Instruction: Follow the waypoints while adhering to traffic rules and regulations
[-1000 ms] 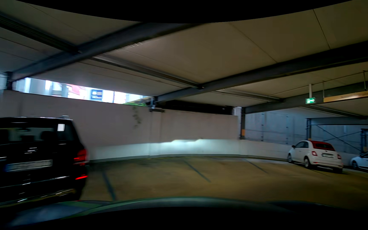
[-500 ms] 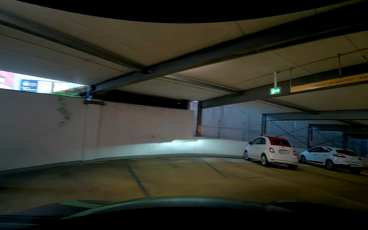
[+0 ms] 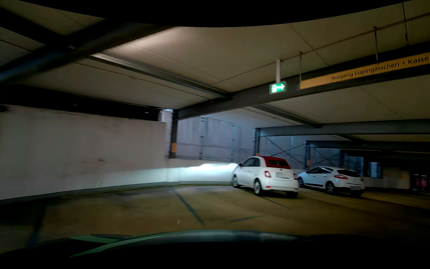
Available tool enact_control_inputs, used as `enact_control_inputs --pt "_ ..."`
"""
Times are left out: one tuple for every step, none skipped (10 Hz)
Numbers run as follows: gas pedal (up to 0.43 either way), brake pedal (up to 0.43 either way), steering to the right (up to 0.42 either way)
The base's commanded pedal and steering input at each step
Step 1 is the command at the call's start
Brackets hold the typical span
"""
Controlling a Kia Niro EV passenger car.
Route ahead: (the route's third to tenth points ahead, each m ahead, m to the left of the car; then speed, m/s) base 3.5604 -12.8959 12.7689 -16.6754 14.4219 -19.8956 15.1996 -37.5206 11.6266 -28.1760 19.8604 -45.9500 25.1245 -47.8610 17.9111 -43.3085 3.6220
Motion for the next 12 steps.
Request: enact_control_inputs --pt "0.047 0.000 0.529" --pt "0.008 0.000 0.538" --pt "0.000 0.000 0.547" --pt "0.000 0.000 0.549" --pt "0.000 0.000 0.550" --pt "0.000 0.000 0.551" --pt "0.000 0.000 0.551" --pt "0.000 0.000 0.551" --pt "0.000 0.000 0.551" --pt "0.000 0.000 0.549" --pt "0.008 0.000 0.541" --pt "0.020 0.000 0.526"
